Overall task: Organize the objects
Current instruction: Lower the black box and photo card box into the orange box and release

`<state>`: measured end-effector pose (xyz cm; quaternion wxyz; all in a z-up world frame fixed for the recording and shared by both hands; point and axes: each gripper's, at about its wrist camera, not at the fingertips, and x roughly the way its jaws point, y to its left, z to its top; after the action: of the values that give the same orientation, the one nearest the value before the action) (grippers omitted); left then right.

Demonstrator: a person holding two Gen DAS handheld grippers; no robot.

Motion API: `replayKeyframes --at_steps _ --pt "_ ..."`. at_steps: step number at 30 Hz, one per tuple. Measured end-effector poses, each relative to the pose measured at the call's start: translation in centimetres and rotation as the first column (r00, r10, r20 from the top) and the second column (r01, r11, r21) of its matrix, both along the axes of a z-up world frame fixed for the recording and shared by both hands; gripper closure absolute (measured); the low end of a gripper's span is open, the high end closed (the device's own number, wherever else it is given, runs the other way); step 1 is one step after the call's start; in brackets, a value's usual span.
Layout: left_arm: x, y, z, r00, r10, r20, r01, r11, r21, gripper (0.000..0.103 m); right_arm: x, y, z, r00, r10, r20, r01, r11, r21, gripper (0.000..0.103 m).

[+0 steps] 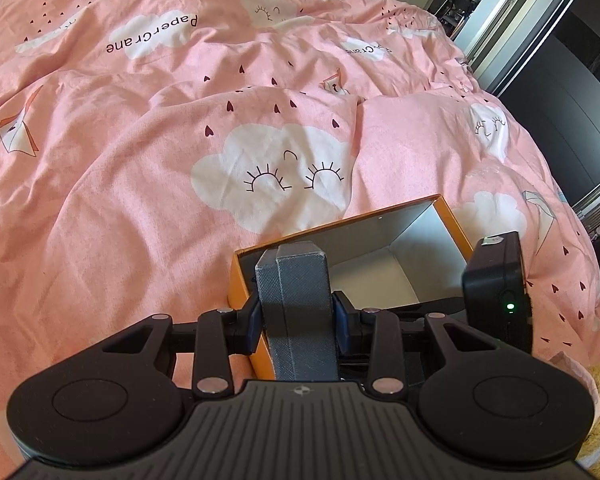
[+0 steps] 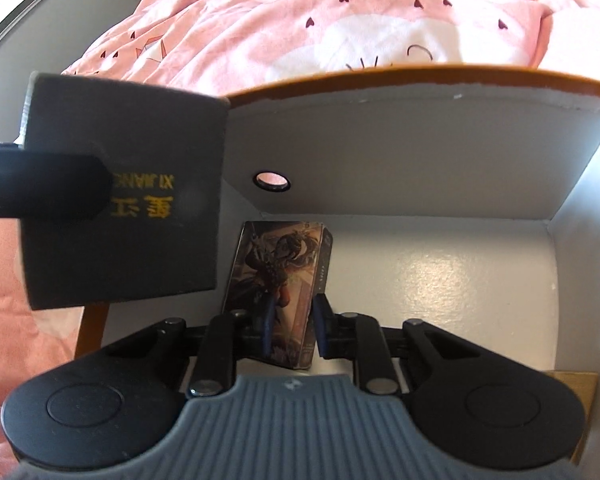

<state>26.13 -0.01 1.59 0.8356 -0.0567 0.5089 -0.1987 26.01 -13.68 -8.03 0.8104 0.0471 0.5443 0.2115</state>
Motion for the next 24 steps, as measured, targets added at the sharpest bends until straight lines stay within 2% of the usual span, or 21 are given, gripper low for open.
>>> replayKeyframes --at_steps 6,12,18,24 --pt "0.0 -1.4 -0.6 0.999 -0.033 -0.005 0.033 0.999 -0.024 0.065 -1.6 -1.8 2.9 0.992 0.009 0.125 0.004 0.994 -0.105 0.078" --pt "0.5 -4.2 -2.4 0.998 -0.057 -0.04 0.054 0.996 -0.071 0.065 -2.6 -3.3 4.2 0.982 0.058 0.179 -0.019 0.977 -0.213 0.079" --pt "1.7 -6.1 -5.5 0.992 0.037 -0.119 -0.049 0.994 -0.101 0.065 -3.5 -5.1 4.9 0.968 0.125 0.216 -0.066 0.964 -0.259 0.081" --pt "2.2 -6.4 -8.3 0.974 0.111 -0.198 -0.146 0.974 -0.171 0.065 -3.7 -4.4 5.1 0.95 0.174 0.259 -0.086 0.944 -0.318 0.078"
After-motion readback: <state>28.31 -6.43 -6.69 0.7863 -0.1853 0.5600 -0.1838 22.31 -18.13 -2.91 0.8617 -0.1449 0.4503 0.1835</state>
